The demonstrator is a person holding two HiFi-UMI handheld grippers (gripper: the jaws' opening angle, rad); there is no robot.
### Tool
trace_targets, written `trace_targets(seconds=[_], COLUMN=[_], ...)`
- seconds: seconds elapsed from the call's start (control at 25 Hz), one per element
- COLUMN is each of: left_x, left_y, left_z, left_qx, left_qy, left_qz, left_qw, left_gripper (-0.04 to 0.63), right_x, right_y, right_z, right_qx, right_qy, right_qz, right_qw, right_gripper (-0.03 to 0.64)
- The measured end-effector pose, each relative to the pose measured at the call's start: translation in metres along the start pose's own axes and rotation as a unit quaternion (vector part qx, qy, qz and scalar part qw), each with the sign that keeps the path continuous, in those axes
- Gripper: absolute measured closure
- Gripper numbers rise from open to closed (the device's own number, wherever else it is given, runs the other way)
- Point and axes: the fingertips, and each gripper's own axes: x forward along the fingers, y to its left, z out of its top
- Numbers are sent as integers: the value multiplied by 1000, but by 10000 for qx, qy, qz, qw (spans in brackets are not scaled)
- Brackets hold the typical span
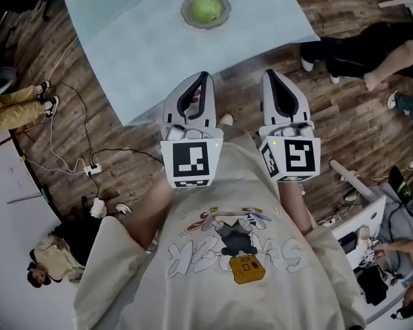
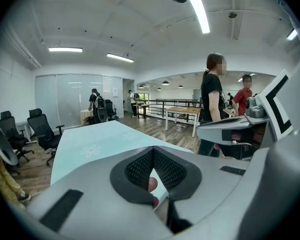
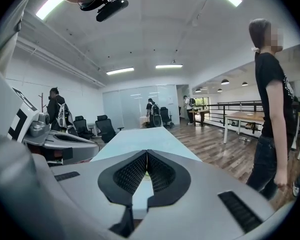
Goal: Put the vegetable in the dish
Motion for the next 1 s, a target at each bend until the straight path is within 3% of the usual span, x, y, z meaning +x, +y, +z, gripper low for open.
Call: trace_targets(seconds=[0.32,0.68,1.0], left_x=[-84,-93,-123], left_y=[-21,-29,2], left_z=[0,-4,-11], left_qx=[-84,-347,-310], left_qy=[12,-28,-139], left_qz=[91,-144,-393], left_qw=[9999,9993,9986], left_gripper=[589,589,589], right_x=[-60,-73,-77], right_y=[35,45,107], right_z=[10,21,27], right_qx=[16,-87,-254], right_qy=[-83,-361,-434], right_qz=[-1,-64,-176], right_qw=[10000,9993,9986], right_gripper=[592,593,594])
